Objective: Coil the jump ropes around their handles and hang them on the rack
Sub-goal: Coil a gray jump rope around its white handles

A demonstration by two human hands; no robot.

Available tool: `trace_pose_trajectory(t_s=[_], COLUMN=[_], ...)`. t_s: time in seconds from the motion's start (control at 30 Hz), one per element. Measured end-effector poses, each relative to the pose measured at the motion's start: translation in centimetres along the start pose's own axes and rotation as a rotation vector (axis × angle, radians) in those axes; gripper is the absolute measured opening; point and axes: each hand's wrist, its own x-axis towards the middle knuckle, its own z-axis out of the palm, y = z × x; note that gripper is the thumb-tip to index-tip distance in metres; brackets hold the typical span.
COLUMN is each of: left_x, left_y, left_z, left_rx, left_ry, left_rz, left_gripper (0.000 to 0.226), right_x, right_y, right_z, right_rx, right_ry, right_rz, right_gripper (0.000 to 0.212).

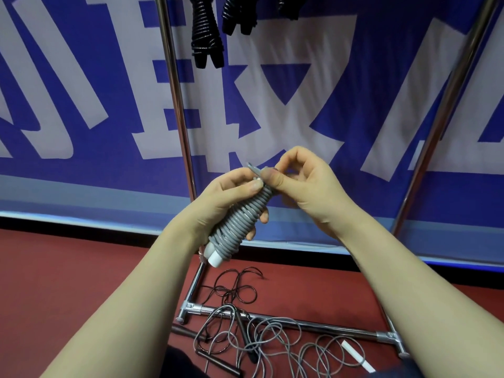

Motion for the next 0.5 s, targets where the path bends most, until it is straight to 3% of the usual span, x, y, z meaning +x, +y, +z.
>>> trace_pose_trajectory(t_s=[0.1, 0.2, 0.33, 0.4, 0.5], left_x=[0.1, 0.2, 0.0, -0.1, 0.1], left_y=[0.0, -0.2, 0.0, 0.1, -0.4], left_z=[0.1, 0.4, -0.1, -0.3, -0.6], left_rx=[0.118, 0.16, 0.219, 0.241, 0.372], left_ry=[-0.071, -0.116, -0.079, -0.064, -0.044], left_rz=[-0.085, -0.147, -0.175, -0.176, -0.162], left_gripper=[0.04, 0.054, 0.051, 0.047, 0.038], right_x=[0.1, 0.0, -0.3, -0.4, 0.0], right_y=[-0.4, 0.0, 0.0, 0.0, 0.7], right_z=[-0.4, -0.9, -2.4, -2.7, -2.4], right_rx=[-0.047, -0.191, -0.13, -0.117, -0.415], right_ry=[-0.049, -0.149, -0.249, -0.25, -0.16], right_rz=[0.056, 0.086, 0.092, 0.077, -0.07], right_gripper=[0.039, 0.022, 0.03, 0.019, 0.008])
